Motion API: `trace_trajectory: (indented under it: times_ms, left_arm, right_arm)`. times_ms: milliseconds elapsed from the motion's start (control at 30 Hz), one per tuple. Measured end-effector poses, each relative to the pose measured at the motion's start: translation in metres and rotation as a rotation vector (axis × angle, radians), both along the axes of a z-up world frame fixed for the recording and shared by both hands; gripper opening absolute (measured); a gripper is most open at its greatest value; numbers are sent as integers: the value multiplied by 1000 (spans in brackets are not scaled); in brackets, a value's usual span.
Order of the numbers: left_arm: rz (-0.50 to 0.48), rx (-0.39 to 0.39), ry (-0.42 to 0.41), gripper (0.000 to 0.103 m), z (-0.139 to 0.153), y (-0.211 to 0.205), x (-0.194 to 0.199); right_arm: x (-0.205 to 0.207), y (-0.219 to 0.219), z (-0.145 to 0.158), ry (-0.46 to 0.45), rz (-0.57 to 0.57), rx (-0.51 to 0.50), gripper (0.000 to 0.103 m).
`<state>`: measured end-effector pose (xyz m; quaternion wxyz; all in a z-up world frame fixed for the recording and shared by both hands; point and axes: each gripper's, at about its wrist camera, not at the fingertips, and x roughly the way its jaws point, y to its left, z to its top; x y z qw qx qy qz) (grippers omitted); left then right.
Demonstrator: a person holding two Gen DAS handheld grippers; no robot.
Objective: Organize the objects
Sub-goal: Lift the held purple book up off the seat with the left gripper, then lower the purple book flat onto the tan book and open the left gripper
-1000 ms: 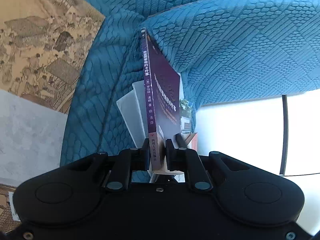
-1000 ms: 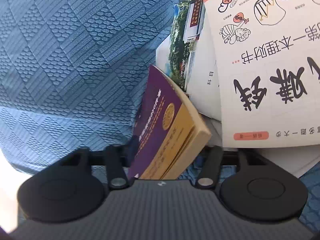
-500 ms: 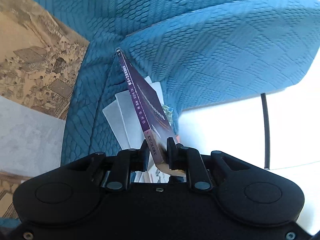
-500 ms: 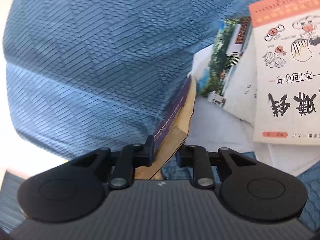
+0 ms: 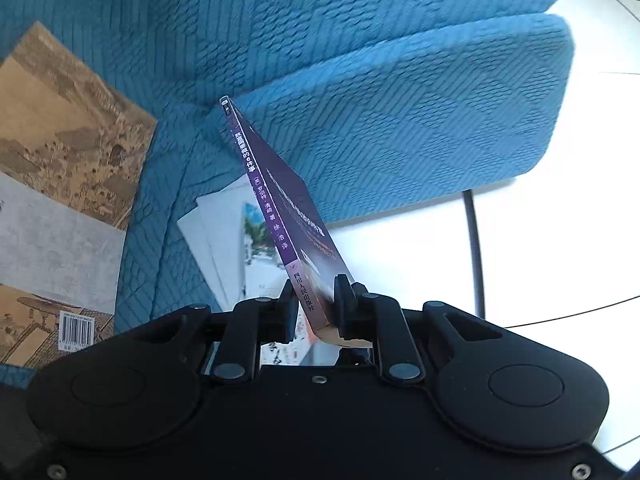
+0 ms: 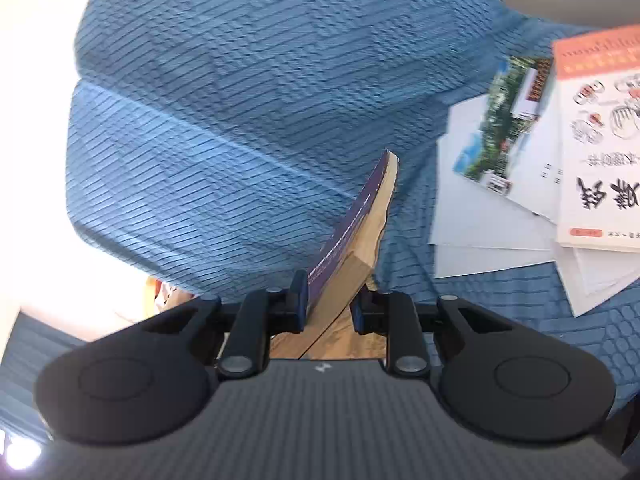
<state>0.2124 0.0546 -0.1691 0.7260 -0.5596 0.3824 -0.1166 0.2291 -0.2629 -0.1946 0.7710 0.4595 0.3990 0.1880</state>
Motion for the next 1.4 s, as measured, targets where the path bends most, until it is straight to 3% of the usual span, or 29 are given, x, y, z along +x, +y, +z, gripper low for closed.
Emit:
trace_trajectory:
  times_ms: [300,567,1100,1400]
  left_arm:
    - [17,6,-31,18,48,32,-27]
    - [24,33,-37,19,56,60,-50]
    - [44,32,65,19,-2,93,-71]
    - [27,127,101,21,-34,95,-81]
  right_arm:
    - [-6,25,56,-31,80,-38,26]
    - [-15,51,69,-24,127,-25,26]
    - [-23,95,21,25,224,-85,26]
    - [-32,113,-18,34,278,-154,27]
